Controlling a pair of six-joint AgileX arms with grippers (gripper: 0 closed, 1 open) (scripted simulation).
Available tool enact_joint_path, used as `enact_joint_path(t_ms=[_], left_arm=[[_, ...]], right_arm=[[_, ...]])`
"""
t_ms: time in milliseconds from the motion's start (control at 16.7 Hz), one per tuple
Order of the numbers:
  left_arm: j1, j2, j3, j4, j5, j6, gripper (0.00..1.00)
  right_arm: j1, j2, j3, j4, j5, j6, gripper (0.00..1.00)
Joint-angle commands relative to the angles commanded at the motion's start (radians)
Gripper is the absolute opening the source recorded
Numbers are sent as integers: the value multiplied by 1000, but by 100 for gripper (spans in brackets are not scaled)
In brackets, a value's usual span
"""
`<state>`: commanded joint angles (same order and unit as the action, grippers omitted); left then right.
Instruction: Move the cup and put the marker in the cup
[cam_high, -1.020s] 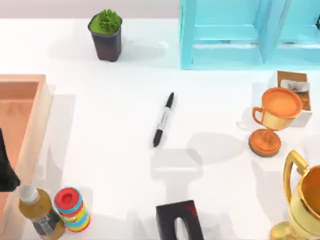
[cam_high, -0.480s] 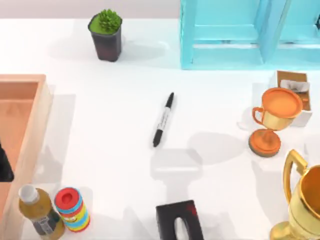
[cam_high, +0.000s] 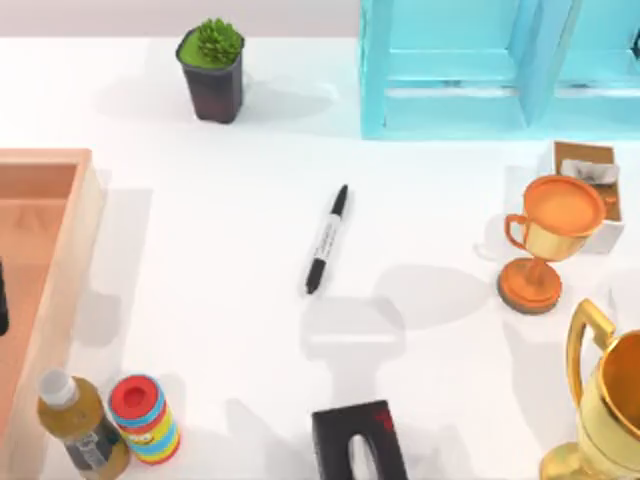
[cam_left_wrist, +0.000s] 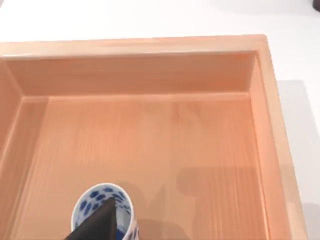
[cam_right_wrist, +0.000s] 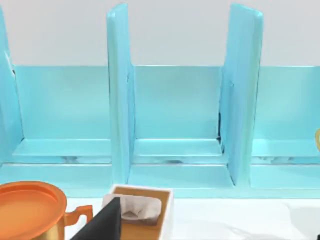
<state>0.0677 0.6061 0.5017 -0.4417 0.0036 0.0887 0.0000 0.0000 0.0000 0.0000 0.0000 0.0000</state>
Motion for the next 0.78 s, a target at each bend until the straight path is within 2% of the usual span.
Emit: enact_joint_path(t_ms=[780], left_arm=[[83,595,511,-430,-8,75,100]], right_arm=[[0,0,0,0,0,0,100]])
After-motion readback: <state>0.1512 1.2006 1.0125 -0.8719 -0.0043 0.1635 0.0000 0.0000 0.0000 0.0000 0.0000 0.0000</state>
